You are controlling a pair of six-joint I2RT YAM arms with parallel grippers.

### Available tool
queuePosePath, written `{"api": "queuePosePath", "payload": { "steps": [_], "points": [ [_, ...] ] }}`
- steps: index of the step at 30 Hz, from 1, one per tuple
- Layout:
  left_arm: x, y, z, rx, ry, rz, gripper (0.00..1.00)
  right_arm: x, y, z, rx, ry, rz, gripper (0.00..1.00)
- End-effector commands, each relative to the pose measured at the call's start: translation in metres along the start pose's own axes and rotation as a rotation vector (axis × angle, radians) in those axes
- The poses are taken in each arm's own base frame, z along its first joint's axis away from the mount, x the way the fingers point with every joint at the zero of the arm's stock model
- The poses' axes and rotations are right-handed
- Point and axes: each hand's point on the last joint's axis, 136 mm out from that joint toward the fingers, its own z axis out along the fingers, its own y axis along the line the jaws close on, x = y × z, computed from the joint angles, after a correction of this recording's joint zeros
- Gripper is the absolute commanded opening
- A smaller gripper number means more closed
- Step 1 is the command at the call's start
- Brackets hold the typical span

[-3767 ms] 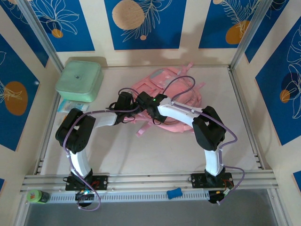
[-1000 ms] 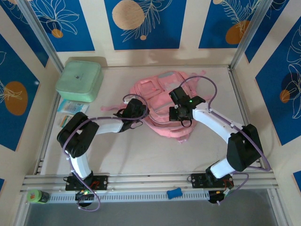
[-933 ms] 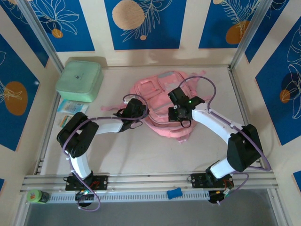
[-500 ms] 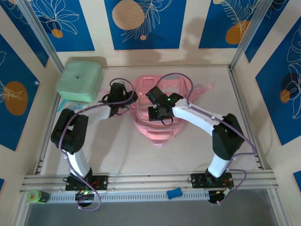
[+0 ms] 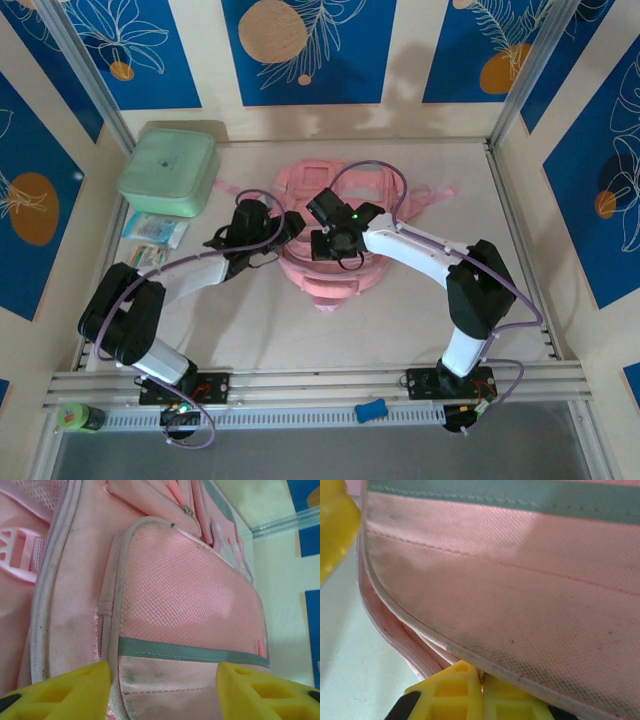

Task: Pack the student bag
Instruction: Zip the student bag at the center of the table.

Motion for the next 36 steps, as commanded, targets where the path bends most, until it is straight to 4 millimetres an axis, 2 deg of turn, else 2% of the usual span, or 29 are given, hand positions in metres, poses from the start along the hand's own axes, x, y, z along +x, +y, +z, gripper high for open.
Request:
{"api": "queuePosePath", "payload": {
  "steps": [1,8,13,16,19,27,32,36],
  "points": [
    [0.0,0.003,-0.004,0.009,-0.08,-0.129,0.57,0.004,0.008,-0.013,-0.047,-0.01,0.005,0.0],
    [0.008,0.003,0.006,0.001,-0.144,-0.184,0.51,0.0,0.008,-0.012,-0.033,-0.026,-0.002,0.0],
    [0.0,-0.005,0.011,-0.012,-0.176,-0.139,0.28,0.002,0.003,-0.014,0.015,-0.019,-0.018,0.0],
    [-0.005,0.005,0.008,-0.077,-0.194,-0.102,0.1,0.005,-0.004,-0.019,0.048,-0.02,-0.031,0.0],
    [-0.013,0.012,0.004,-0.121,-0.214,-0.058,0.0,0.011,-0.011,-0.023,0.066,-0.007,-0.047,0.0],
    [-0.043,0.031,-0.009,-0.151,-0.188,0.011,0.0,0.033,-0.048,-0.031,0.124,0.013,-0.071,0.0],
    [-0.056,0.034,-0.011,-0.136,-0.128,0.068,0.0,0.037,-0.074,-0.037,0.136,0.017,-0.053,0.0],
    [-0.067,0.033,-0.01,-0.107,-0.093,0.103,0.0,0.03,-0.093,-0.039,0.149,0.013,-0.038,0.0]
  ]
}}
